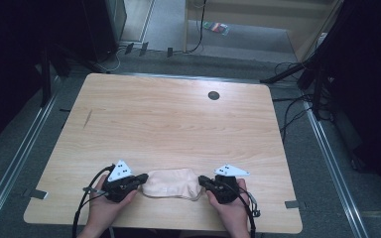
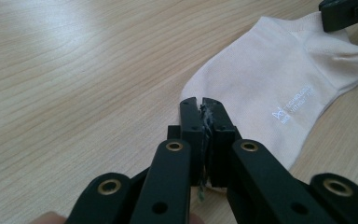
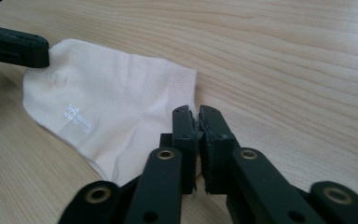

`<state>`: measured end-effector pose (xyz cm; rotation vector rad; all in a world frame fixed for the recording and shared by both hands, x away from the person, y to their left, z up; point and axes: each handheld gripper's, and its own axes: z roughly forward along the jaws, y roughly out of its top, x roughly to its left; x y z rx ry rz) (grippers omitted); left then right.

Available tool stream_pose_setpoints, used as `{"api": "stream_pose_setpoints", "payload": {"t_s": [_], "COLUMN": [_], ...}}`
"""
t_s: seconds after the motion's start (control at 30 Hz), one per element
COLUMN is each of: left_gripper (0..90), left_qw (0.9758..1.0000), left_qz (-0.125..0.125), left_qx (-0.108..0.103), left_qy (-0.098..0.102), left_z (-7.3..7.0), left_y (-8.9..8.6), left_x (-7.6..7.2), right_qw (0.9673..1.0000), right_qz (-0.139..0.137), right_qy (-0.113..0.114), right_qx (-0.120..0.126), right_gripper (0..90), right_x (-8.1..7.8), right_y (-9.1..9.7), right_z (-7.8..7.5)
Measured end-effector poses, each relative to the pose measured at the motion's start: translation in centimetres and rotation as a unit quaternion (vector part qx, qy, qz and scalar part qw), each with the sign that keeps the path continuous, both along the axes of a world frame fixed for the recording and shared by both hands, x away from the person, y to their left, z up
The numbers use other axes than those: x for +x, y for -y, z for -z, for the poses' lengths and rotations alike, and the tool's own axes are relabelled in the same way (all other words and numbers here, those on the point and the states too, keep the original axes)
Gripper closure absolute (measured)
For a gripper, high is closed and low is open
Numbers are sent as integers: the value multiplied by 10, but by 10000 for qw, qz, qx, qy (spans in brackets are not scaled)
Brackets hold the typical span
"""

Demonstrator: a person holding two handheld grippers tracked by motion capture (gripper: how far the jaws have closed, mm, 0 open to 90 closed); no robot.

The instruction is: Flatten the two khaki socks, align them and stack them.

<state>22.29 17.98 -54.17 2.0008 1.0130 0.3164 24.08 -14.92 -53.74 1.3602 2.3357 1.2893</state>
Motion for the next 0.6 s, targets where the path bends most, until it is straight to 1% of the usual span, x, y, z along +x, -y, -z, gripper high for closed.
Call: {"api": "stream_pose_setpoints", "payload": {"t_s": [0.03,0.07,0.1,0.13,0.17,0.2,0.23,0.27,0.3,0.33,0.4,0.43,0.47,0.53,0.6], "left_gripper": [876,808,752,644,571,488,427,378,322,259,186,150,131,114,110], "left_qw": [10000,9999,9998,9996,9990,9982,9971,9960,9945,9940,9925,9921,9918,9915,9909], "left_qz": [-2,-18,-73,-139,-217,-291,-368,-419,-527,-560,-627,-691,-747,-794,-780], "left_qx": [-59,-108,-188,-223,-313,-402,-527,-610,-722,-779,-955,-969,-962,-931,-1004], "left_qy": [-7,-5,59,134,243,327,413,496,537,525,429,407,394,442,441], "left_z": [1,1,1,1,1,-1,-2,-4,-5,-6,-6,-5,-6,-7,-7], "left_y": [-1,-1,-2,-3,-4,-7,-10,-14,-18,-21,-26,-28,-29,-32,-34], "left_x": [0,1,1,0,0,0,0,0,0,1,3,4,4,3,3], "right_qw": [10000,10000,9999,9998,9996,9995,9993,9989,9984,9980,9975,9971,9970,9965,9960], "right_qz": [15,30,49,66,78,123,159,169,193,227,250,265,271,289,338], "right_qy": [16,60,78,124,208,249,276,310,354,437,539,588,576,616,708], "right_qx": [21,55,104,144,149,169,218,323,391,394,384,399,429,487,435], "right_gripper": [784,683,632,551,506,469,436,393,347,295,214,170,137,131,132], "right_x": [0,0,0,0,1,0,1,1,1,2,2,2,2,2,2], "right_y": [0,1,1,2,2,3,5,7,8,10,11,12,13,15,16], "right_z": [0,0,0,0,0,0,-1,-2,-3,-4,-6,-7,-7,-8,-9]}}
